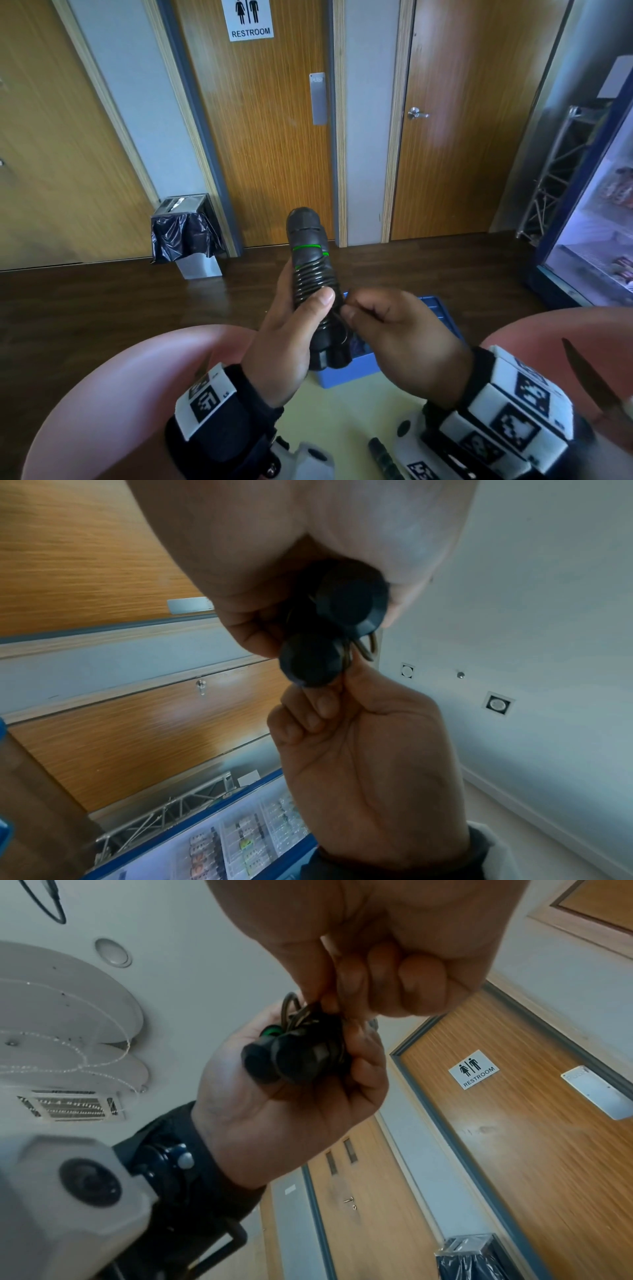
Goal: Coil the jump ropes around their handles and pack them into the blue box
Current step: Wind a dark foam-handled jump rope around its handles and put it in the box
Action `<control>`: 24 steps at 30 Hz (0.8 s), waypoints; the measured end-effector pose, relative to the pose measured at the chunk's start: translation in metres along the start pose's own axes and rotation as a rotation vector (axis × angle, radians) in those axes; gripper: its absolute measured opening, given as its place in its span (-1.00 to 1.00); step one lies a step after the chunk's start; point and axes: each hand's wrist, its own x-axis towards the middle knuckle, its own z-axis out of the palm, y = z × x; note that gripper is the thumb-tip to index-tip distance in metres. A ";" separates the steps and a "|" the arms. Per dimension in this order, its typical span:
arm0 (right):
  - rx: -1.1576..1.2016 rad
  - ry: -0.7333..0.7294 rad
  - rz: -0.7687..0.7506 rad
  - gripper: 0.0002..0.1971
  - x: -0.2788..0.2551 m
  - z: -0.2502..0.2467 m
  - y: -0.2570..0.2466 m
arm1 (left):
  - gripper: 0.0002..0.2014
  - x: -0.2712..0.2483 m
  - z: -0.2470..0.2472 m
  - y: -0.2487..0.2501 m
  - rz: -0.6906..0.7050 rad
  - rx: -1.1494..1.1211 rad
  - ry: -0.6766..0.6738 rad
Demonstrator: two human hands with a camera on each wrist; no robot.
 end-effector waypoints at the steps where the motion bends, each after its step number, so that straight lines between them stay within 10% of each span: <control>1: 0.009 0.006 0.003 -0.60 0.001 0.000 0.000 | -0.36 0.000 0.000 0.001 0.005 0.014 0.001; 13: 0.185 0.043 0.088 -0.74 -0.002 0.004 0.002 | -0.26 0.004 0.009 0.003 0.007 -0.160 0.079; 24: -0.291 0.155 -0.112 -0.69 -0.009 0.006 -0.007 | -0.38 0.001 0.010 0.001 0.052 -0.004 0.061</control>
